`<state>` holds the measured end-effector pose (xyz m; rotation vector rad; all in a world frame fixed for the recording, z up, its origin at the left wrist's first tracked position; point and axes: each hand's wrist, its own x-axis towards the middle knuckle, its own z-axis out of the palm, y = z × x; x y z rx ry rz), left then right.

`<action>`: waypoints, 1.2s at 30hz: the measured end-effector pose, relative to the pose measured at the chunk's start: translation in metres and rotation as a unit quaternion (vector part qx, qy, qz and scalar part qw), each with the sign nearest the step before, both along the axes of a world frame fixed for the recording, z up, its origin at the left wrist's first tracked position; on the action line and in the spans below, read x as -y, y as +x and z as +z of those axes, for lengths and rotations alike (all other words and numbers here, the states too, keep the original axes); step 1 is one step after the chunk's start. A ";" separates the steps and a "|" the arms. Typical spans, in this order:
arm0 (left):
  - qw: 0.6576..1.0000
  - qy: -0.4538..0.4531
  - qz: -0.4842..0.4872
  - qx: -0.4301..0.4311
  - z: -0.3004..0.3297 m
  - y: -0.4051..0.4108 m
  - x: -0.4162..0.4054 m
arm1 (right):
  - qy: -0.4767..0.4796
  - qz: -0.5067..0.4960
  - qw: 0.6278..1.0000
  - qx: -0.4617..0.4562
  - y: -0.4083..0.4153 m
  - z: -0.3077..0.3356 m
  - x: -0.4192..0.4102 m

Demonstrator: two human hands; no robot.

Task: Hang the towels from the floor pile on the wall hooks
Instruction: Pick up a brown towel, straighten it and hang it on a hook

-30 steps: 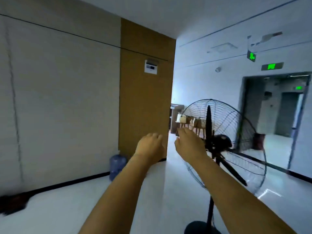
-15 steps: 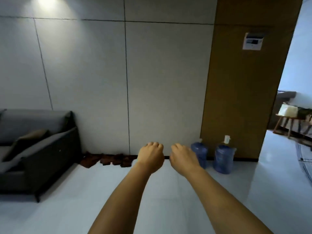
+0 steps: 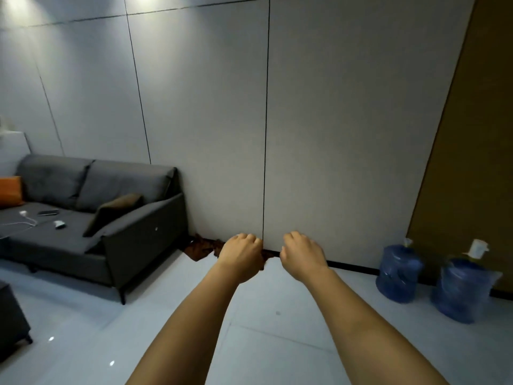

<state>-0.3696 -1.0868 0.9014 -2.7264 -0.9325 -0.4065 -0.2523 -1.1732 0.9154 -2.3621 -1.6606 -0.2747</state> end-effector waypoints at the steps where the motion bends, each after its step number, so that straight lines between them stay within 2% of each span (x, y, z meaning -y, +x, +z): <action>1: 1.000 0.007 0.001 -0.001 0.003 0.009 -0.012 | 0.003 0.002 1.000 0.000 0.007 0.002 -0.015; 6: 1.000 0.003 0.012 0.013 0.006 0.057 -0.085 | 0.005 0.012 1.000 -0.012 0.051 0.003 -0.091; 16: 0.999 -0.020 0.018 -0.025 -0.034 0.108 -0.228 | -0.045 0.010 0.999 -0.027 0.107 -0.030 -0.219; 21: 0.998 -0.043 0.007 -0.043 -0.053 0.135 -0.325 | -0.058 -0.017 0.998 -0.028 0.136 -0.045 -0.313; 26: 0.997 -0.054 0.004 -0.057 -0.046 0.150 -0.440 | -0.063 -0.033 0.997 -0.037 0.154 -0.042 -0.429; 30: 0.997 -0.055 0.005 -0.060 -0.039 0.164 -0.522 | -0.040 -0.022 0.998 -0.040 0.159 -0.034 -0.518; 36: 0.996 -0.062 -0.003 -0.068 -0.048 0.191 -0.609 | -0.052 0.002 0.999 -0.011 0.180 -0.044 -0.608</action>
